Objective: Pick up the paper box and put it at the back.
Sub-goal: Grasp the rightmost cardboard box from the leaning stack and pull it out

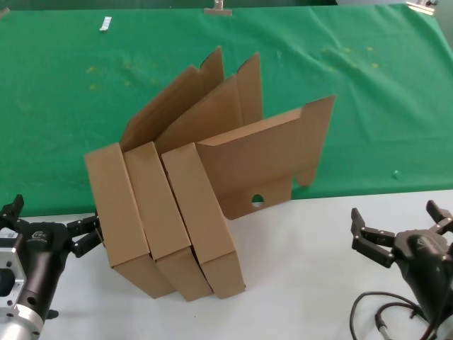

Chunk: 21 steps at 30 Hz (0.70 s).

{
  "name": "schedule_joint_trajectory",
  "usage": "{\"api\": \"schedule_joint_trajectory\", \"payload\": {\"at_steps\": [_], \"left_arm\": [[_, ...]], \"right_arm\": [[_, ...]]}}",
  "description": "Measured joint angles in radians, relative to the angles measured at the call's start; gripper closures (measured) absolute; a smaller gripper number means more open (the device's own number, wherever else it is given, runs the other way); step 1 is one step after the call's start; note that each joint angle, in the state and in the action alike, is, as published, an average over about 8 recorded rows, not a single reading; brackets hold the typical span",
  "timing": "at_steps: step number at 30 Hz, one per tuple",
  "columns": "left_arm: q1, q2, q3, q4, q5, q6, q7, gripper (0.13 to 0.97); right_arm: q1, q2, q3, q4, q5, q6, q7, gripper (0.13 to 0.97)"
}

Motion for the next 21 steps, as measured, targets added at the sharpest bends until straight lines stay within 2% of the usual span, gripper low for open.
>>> {"api": "schedule_joint_trajectory", "payload": {"at_steps": [21], "left_arm": [[0.0, 0.0, 0.0, 0.0, 0.0, 0.0, 0.0, 0.134]], "right_arm": [[0.0, 0.0, 0.0, 0.0, 0.0, 0.0, 0.0, 0.129]]}}
